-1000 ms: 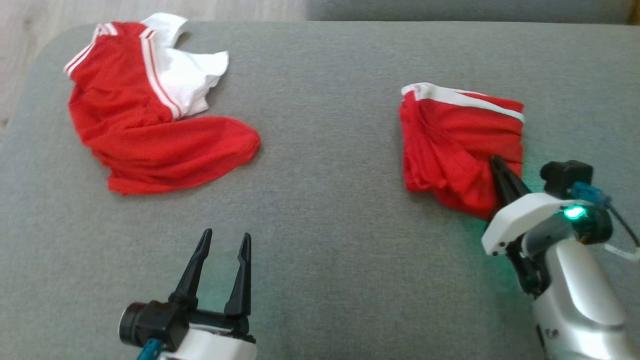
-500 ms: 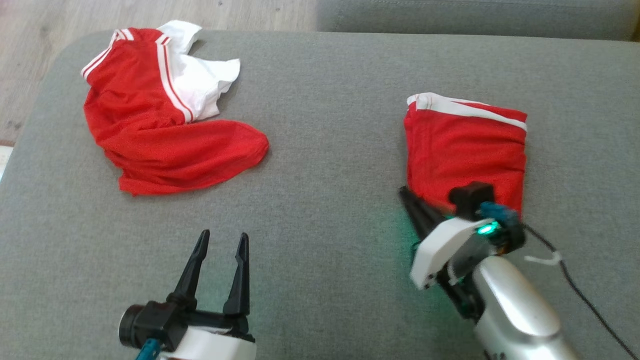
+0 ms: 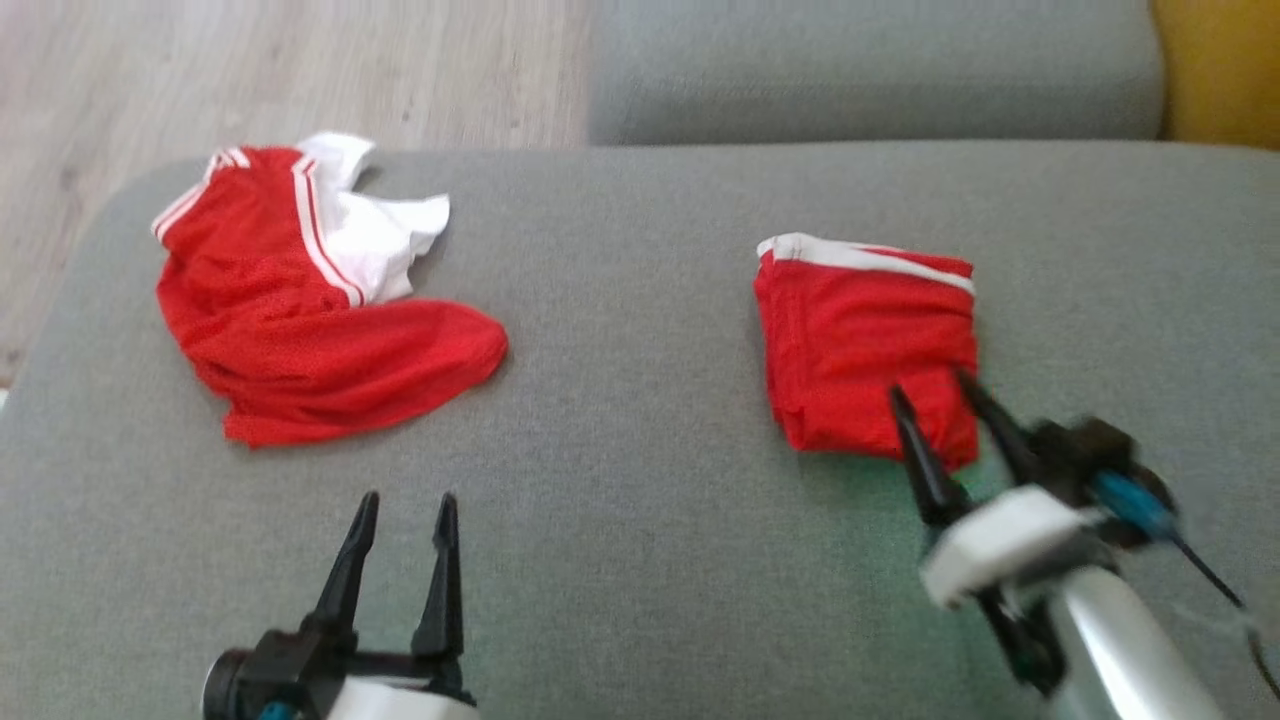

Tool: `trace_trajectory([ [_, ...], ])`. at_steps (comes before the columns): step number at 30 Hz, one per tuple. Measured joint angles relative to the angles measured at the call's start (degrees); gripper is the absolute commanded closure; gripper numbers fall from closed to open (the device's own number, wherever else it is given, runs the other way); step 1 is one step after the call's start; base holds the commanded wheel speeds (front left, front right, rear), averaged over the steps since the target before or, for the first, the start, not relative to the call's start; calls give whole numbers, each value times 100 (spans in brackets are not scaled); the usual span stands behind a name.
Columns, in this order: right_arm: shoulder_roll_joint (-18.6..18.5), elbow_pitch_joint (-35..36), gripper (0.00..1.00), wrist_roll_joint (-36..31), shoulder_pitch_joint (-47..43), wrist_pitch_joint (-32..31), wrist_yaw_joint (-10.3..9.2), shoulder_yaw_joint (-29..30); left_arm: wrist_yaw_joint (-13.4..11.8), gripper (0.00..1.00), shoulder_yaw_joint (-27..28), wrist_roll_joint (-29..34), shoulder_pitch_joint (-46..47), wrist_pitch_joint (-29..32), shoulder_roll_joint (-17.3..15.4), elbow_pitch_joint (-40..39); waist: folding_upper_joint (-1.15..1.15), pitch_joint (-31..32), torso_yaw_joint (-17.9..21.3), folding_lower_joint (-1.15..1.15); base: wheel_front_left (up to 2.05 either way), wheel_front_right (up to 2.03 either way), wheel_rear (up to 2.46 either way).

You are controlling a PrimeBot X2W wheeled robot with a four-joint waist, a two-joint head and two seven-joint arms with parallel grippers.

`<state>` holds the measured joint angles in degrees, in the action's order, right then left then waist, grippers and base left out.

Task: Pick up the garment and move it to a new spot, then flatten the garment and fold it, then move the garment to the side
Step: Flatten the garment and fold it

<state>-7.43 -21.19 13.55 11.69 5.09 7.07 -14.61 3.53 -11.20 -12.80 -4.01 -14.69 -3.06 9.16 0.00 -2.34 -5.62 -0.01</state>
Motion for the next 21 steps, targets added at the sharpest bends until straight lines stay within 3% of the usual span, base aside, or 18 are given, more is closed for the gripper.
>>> trace_trajectory([
  [9, 8, 404, 0, -477, -1379, 632, 0, 1212, 60, 0, 230, 186, -312, 0, -1, 210, 0, 387, 6, -1, 0, 0, 0],
  [21, 326, 65, 0, -747, -1814, 911, 0, 1581, 160, 0, 241, 227, -341, 0, -1, 320, 0, 376, 108, 0, 0, 0, 0],
])
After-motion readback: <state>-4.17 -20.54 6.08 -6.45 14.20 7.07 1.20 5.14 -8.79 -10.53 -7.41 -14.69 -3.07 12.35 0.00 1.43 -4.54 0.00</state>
